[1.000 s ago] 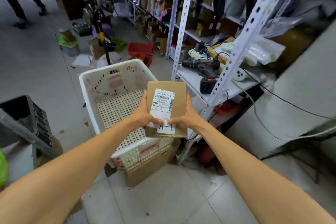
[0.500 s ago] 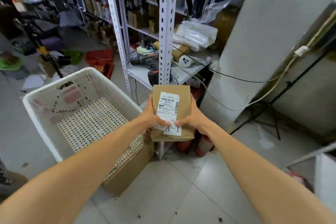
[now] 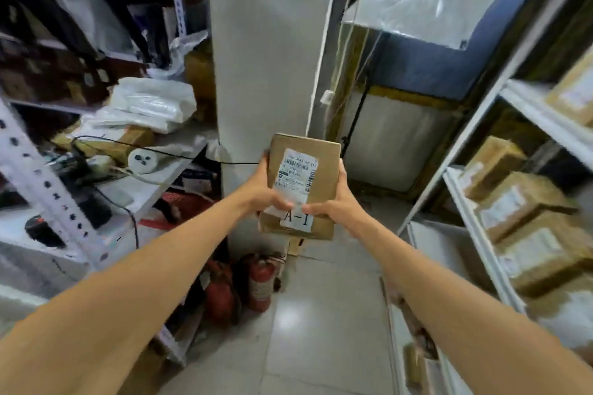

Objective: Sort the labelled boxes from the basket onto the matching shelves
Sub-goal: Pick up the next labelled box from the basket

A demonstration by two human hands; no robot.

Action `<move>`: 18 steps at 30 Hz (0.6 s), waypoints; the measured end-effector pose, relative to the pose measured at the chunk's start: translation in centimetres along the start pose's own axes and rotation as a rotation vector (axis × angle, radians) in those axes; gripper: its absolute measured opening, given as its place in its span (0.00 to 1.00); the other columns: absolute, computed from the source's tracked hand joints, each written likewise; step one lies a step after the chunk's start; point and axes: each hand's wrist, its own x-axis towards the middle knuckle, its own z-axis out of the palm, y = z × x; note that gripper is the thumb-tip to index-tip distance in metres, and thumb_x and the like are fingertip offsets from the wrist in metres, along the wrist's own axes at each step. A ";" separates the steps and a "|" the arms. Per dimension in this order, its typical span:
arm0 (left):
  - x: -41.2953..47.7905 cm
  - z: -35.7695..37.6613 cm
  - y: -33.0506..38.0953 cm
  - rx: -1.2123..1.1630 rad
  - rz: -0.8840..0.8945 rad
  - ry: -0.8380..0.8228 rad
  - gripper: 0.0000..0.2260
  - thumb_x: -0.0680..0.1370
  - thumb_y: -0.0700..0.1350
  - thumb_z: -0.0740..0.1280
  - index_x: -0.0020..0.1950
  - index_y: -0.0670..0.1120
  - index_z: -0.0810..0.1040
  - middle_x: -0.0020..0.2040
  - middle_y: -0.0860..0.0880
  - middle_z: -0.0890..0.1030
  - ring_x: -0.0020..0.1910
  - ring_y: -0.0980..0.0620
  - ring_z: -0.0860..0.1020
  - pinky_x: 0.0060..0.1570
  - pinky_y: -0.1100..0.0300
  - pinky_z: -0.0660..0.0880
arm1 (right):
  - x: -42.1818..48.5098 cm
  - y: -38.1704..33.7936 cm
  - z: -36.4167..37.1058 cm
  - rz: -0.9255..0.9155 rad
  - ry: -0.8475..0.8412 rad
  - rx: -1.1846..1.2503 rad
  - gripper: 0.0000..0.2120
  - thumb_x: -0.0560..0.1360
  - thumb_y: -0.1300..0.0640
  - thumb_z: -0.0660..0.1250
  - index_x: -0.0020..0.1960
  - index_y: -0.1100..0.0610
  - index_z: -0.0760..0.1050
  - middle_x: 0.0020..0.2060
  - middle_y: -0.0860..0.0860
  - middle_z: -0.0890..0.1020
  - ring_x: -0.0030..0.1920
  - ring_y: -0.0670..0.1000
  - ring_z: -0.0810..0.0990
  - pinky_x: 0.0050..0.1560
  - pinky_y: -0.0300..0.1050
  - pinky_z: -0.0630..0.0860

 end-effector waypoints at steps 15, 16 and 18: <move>22.9 14.3 19.2 0.006 0.448 -0.454 0.46 0.59 0.37 0.78 0.71 0.50 0.58 0.62 0.48 0.76 0.63 0.49 0.75 0.60 0.50 0.76 | 6.8 -7.9 -23.5 -0.070 0.674 -0.154 0.61 0.63 0.69 0.77 0.77 0.43 0.39 0.70 0.50 0.67 0.67 0.49 0.66 0.69 0.53 0.67; 23.8 14.9 20.1 0.018 0.457 -0.478 0.44 0.59 0.37 0.78 0.69 0.51 0.59 0.62 0.48 0.76 0.62 0.50 0.76 0.59 0.51 0.77 | 7.4 -8.3 -24.5 -0.054 0.692 -0.167 0.61 0.63 0.68 0.78 0.77 0.43 0.40 0.70 0.50 0.67 0.69 0.50 0.66 0.70 0.54 0.66; 25.6 16.1 21.7 0.028 0.441 -0.495 0.39 0.62 0.36 0.77 0.66 0.51 0.61 0.60 0.48 0.77 0.60 0.50 0.77 0.58 0.52 0.77 | 8.6 -9.2 -26.5 0.003 0.721 -0.174 0.62 0.61 0.68 0.79 0.78 0.44 0.40 0.70 0.51 0.68 0.70 0.52 0.67 0.70 0.54 0.65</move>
